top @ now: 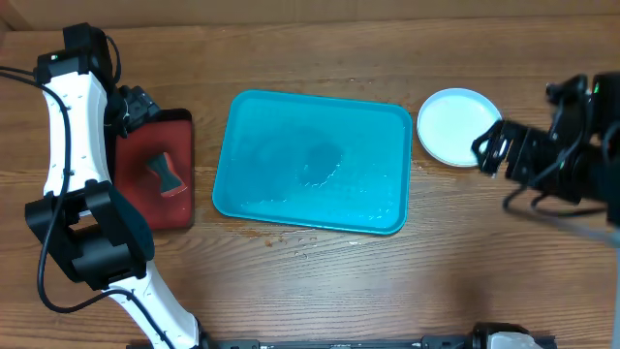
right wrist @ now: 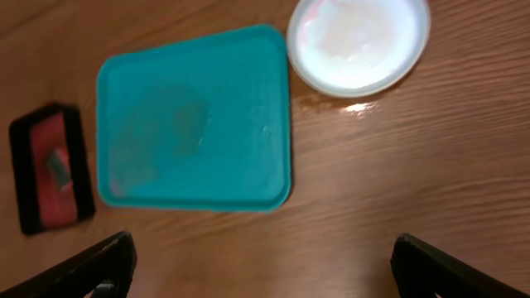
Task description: Clean dirty plates on tray and stack at the side
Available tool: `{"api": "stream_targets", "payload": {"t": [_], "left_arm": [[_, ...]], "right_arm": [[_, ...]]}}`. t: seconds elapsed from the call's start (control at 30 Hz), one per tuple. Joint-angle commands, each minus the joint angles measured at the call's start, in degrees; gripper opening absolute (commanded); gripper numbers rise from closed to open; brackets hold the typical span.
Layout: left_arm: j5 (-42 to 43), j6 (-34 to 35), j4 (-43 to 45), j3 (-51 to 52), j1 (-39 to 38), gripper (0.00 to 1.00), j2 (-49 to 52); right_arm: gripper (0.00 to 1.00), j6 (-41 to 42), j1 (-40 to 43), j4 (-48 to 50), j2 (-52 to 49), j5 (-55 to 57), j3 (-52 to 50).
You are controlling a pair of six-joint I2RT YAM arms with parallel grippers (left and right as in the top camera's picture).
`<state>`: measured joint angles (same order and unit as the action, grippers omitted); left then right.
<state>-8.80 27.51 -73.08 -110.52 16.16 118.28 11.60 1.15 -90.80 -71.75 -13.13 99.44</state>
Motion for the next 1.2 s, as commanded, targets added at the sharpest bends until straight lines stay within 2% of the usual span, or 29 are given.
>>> {"api": "stream_targets", "payload": {"t": [0.0, 0.13, 0.27, 0.77, 0.97, 1.17], "left_arm": [[-0.15, 0.83, 0.07, -0.37, -0.04, 1.0, -0.96], [-0.15, 0.83, 0.07, -0.37, -0.04, 1.0, -0.96], [-0.15, 0.83, 0.07, -0.37, -0.04, 1.0, -0.96], [-0.15, 0.83, 0.07, -0.37, -0.04, 1.0, -0.96], [-0.15, 0.83, 0.07, -0.37, -0.04, 1.0, -0.96], [-0.15, 0.83, 0.07, -0.37, -0.04, 1.0, -0.96]], "right_arm": [[1.0, 1.16, -3.78, 0.72, 6.12, 0.63, -4.79], [1.0, 3.23, -6.32, 1.42, 14.21, 0.57, -12.24], [1.0, 5.18, -6.34, -1.44, 18.16, 0.39, -15.02], [1.0, 4.52, -6.34, -2.05, 18.32, 2.56, -15.08], [1.0, 2.36, -6.34, 5.66, 20.13, 2.1, -19.67], [1.0, -6.78, -6.08, 22.47, 29.73, 1.6, -35.39]]}}
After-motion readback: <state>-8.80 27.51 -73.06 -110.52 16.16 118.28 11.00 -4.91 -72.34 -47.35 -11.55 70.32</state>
